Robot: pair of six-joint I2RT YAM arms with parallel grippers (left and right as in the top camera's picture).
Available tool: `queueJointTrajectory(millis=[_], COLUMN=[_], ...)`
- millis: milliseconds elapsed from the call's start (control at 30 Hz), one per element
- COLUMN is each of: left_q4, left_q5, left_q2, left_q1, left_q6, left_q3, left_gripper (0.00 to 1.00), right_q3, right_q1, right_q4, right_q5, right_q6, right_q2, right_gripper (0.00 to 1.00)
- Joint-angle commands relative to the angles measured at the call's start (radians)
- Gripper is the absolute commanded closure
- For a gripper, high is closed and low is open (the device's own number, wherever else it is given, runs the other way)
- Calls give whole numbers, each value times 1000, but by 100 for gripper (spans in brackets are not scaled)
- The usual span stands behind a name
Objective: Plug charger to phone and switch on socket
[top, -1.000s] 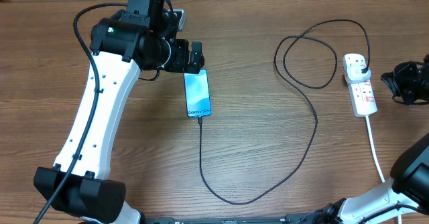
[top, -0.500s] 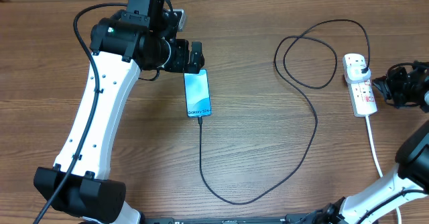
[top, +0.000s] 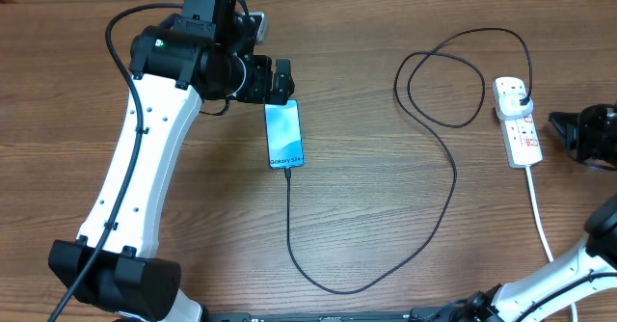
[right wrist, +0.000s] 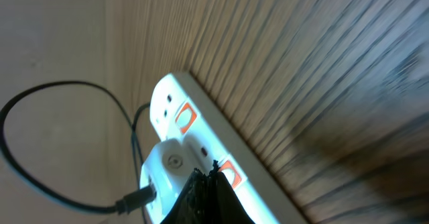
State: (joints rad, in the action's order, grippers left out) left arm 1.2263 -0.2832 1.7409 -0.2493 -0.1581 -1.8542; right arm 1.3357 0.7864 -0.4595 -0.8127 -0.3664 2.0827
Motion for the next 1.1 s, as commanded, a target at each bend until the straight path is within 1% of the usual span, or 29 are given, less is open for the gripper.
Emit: queueJointTrajectory(millis=[0, 267, 367, 567, 1067], left_q4=[-4, -9, -12, -13, -12], left_q5=[2, 2, 2, 2, 2], left_q2=[0, 0, 0, 0, 0], left_q1=[-6, -6, -6, -6, -6], left_q6=[0, 0, 0, 0, 0], left_q3=[-7, -7, -7, -7, -7], left_gripper=[0, 1, 0, 0, 0], right_q3=[-10, -22, -45, -89, -126], right_q1=[-9, -53, -57, -57, -64], right_q4=[10, 26, 49, 100, 163], right_q5=[-64, -5, 31, 34, 34], right_q6=[4, -1, -31, -50, -53], right_q2=[7, 7, 7, 7, 7], right_gripper=[96, 96, 96, 96, 96])
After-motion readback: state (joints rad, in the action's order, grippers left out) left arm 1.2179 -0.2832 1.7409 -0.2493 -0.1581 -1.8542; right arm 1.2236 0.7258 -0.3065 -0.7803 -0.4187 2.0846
